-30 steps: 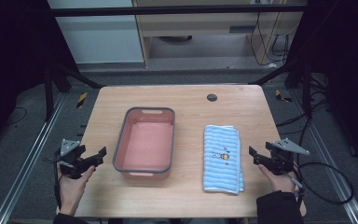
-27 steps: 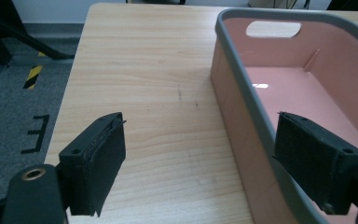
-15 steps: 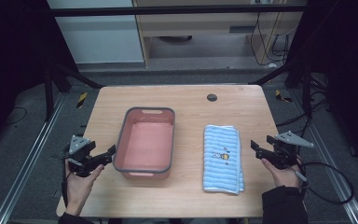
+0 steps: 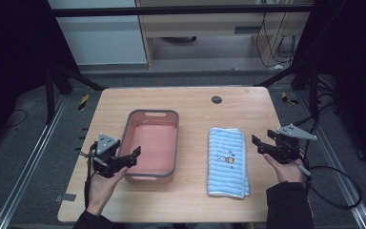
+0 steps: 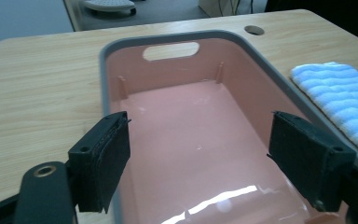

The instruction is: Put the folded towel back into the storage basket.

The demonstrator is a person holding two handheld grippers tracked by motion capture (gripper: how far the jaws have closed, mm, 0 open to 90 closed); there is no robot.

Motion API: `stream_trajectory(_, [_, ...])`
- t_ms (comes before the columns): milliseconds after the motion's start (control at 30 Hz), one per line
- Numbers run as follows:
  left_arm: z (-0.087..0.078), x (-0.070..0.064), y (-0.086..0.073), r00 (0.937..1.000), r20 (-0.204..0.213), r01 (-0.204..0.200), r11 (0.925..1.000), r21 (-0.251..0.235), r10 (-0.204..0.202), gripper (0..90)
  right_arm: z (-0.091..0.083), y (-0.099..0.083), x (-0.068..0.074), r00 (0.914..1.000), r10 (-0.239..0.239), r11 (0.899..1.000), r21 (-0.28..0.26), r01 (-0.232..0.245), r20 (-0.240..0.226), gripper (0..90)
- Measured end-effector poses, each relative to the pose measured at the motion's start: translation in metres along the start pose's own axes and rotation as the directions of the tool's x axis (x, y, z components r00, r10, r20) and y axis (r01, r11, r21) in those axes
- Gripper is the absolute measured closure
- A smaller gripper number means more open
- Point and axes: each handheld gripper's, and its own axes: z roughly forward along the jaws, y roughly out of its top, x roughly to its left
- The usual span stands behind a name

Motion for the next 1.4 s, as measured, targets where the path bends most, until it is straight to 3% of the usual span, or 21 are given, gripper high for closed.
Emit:
stream_trajectory(500, [0.023, -0.051, 0.009, 0.9953, 0.080, -0.055, 0.9985, 0.002, 0.054, 23.8, 0.006, 0.010, -0.003, 0.9998, -0.015, 1.000, -0.018, 0.015, 0.012, 38.4])
stream_trajectory(700, [0.031, -0.069, 0.009, 0.9907, 0.101, -0.093, 0.9956, 0.008, 0.092, 25.3, 0.010, 0.014, -0.002, 0.9997, -0.014, 0.999, -0.030, 0.015, 0.018, 39.1])
stream_trajectory(1400, [0.057, -0.123, 0.002, 0.9731, 0.188, -0.144, 0.9888, 0.040, 0.134, 29.2, 0.036, 0.019, -0.002, 0.9999, -0.012, 1.000, -0.001, 0.012, 0.004, 41.0])
